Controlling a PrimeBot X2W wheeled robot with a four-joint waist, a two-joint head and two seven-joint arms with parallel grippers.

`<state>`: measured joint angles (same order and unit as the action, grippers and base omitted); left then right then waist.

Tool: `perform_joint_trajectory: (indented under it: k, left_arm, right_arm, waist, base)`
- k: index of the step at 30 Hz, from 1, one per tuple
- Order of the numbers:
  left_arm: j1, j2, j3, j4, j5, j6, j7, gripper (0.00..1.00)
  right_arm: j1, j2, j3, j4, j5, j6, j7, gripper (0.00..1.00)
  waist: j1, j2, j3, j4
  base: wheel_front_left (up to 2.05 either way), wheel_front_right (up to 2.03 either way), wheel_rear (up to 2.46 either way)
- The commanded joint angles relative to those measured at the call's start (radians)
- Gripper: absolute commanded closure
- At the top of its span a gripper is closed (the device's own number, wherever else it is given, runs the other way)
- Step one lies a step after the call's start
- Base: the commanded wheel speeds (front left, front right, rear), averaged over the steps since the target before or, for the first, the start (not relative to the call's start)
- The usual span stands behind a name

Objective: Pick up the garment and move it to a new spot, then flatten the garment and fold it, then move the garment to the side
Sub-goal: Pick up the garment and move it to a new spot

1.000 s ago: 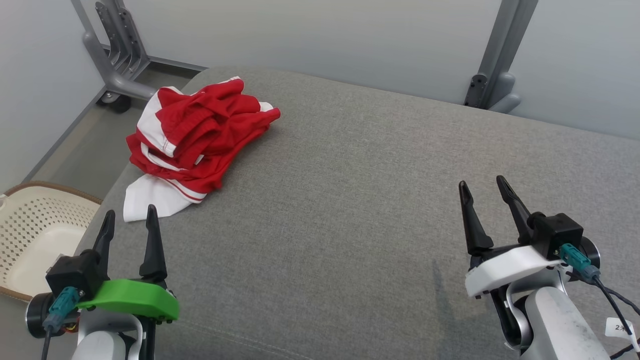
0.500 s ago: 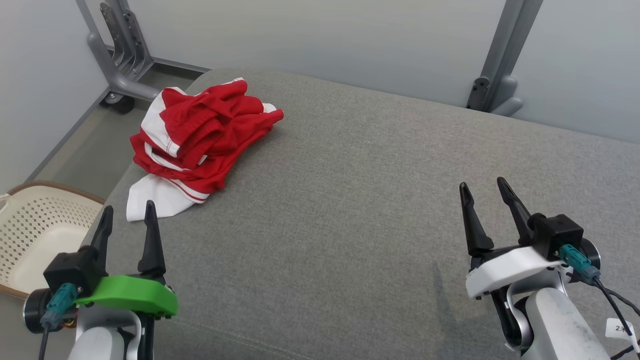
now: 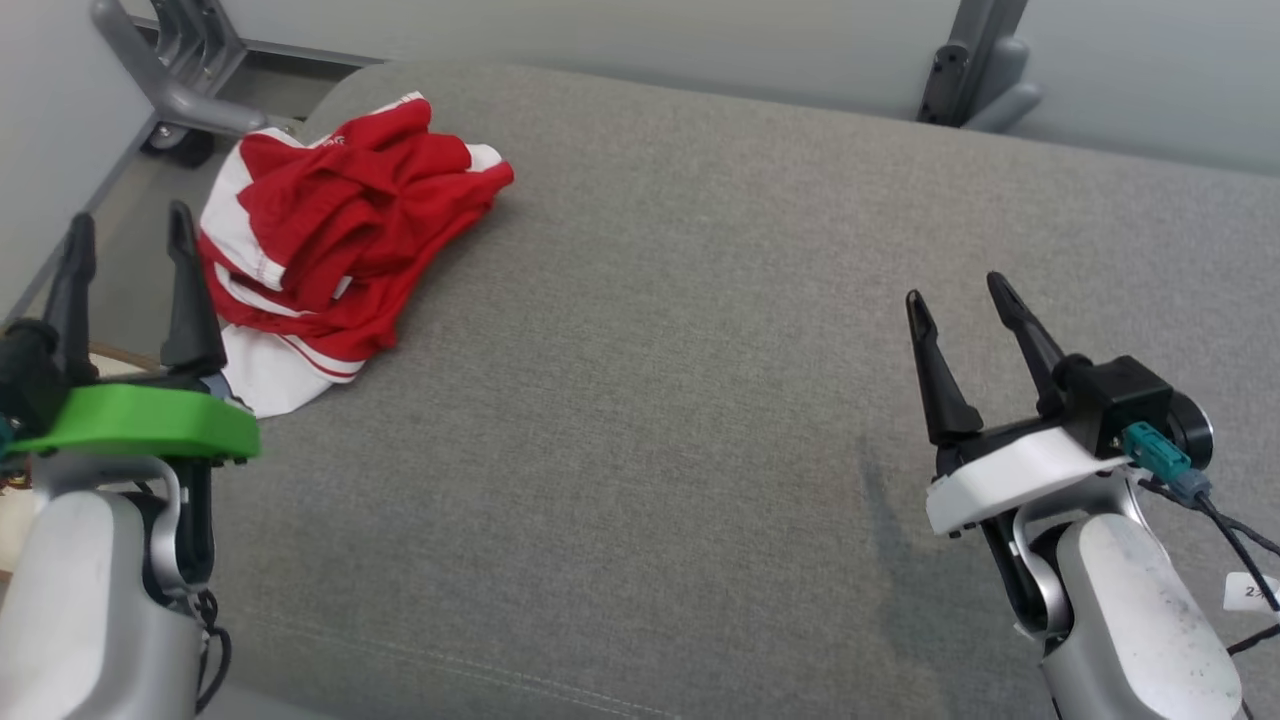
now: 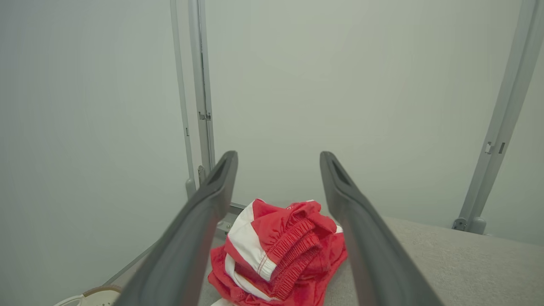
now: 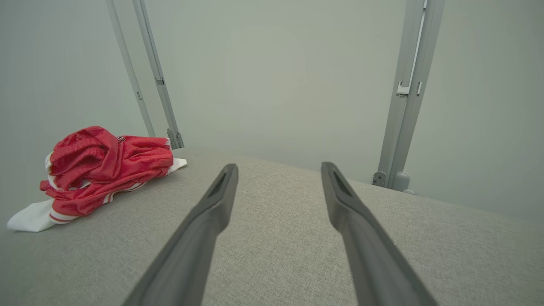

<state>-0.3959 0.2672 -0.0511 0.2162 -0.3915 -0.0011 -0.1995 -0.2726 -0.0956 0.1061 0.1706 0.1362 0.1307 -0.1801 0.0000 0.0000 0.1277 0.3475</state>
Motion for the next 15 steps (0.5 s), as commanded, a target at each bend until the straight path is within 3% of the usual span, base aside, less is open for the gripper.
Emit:
perform_joint_trajectory:
  k: [1,15]
  left_arm:
    - [-0.047,0.012,0.007,0.04,-0.016,-0.011,-0.001,0.0]
    - [-0.274,0.062,0.004,0.503,-0.084,-0.096,0.039,0.0]
  right_arm:
    - [-0.021,-0.011,0.001,-0.022,-0.009,0.0,0.015,0.0]
    - [-0.088,-0.026,-0.006,-0.106,-0.037,0.0,0.058,0.0]
  waist:
    - [0.0,0.0,0.125,-0.085]
    - [0.0,0.0,0.294,-0.147]
  base:
    - [0.0,0.0,0.0]
    - [0.0,0.0,0.0]
